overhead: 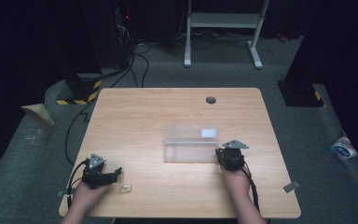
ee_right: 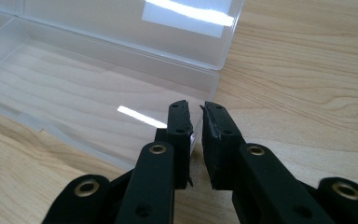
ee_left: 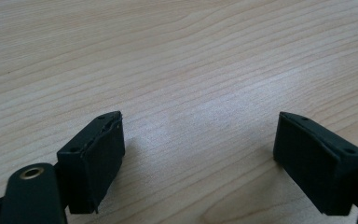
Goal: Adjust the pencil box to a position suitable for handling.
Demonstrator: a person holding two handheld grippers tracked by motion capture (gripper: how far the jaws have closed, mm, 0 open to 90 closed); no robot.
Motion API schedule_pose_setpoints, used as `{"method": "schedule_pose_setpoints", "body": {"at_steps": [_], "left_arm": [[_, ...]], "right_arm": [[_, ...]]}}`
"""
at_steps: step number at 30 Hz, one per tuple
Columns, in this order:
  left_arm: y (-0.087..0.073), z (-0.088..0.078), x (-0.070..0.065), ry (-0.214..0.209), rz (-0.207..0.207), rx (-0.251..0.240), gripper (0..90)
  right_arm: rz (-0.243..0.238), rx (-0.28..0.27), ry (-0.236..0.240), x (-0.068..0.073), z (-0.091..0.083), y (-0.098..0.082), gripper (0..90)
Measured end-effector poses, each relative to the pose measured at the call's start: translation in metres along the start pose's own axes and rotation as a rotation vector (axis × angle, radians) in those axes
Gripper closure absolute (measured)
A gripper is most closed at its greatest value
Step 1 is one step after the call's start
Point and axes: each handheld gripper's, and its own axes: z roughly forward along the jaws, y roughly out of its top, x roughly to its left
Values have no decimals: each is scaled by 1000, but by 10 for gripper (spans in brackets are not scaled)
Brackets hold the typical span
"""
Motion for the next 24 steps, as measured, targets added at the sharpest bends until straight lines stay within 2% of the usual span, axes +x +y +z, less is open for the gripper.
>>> {"method": "schedule_pose_setpoints", "body": {"at_steps": [8,19,24], "left_arm": [[0,0,0,3,-5,-4,167],[0,0,0,2,-5,-3,168],[0,0,0,1,-1,0,168]], "right_arm": [[-15,-3,19,7,1,1,803],[-34,-10,44,25,6,4,800],[-43,-12,45,26,6,3,798]]}}
